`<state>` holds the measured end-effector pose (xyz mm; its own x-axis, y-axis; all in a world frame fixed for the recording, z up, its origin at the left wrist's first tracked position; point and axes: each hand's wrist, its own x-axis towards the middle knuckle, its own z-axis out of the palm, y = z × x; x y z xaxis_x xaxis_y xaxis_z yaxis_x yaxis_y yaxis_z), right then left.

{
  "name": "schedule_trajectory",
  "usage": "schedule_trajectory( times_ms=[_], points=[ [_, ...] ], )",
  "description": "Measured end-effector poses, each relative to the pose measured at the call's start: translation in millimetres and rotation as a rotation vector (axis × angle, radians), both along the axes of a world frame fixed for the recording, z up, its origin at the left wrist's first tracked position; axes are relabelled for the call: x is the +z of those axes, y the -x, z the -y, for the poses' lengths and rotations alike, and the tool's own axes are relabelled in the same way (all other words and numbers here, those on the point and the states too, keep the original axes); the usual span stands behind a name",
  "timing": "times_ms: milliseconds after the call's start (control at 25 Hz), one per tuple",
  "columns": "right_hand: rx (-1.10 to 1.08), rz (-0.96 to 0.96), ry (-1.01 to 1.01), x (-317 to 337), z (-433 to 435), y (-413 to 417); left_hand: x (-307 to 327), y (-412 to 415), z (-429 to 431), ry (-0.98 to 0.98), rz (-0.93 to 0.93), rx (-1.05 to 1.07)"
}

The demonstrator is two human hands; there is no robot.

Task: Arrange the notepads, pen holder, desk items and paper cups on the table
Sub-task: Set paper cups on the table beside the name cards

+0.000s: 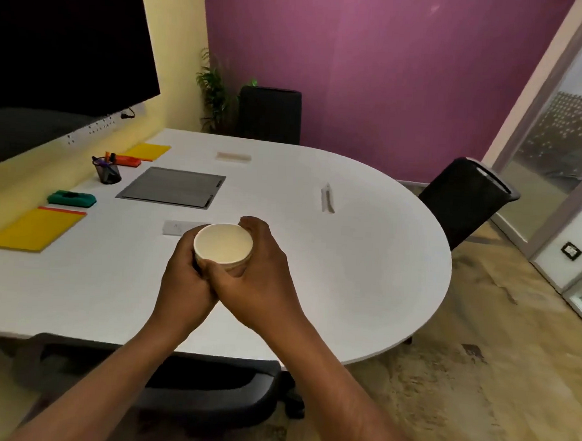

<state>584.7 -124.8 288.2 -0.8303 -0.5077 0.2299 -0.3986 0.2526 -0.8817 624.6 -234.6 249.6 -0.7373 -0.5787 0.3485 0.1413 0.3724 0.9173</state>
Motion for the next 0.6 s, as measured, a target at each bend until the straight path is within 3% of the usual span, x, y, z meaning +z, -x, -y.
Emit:
schedule_trajectory(
  times_ms=[280,600],
  points=[
    [0.261,0.039,-0.056,-0.8,-72.6,50.2,-3.8,20.1,-85.1,0.008,0.062,0.215],
    [0.300,0.010,0.030,-8.2,-54.1,82.1,-14.0,45.0,-63.9,0.047,0.122,0.312]
  ],
)
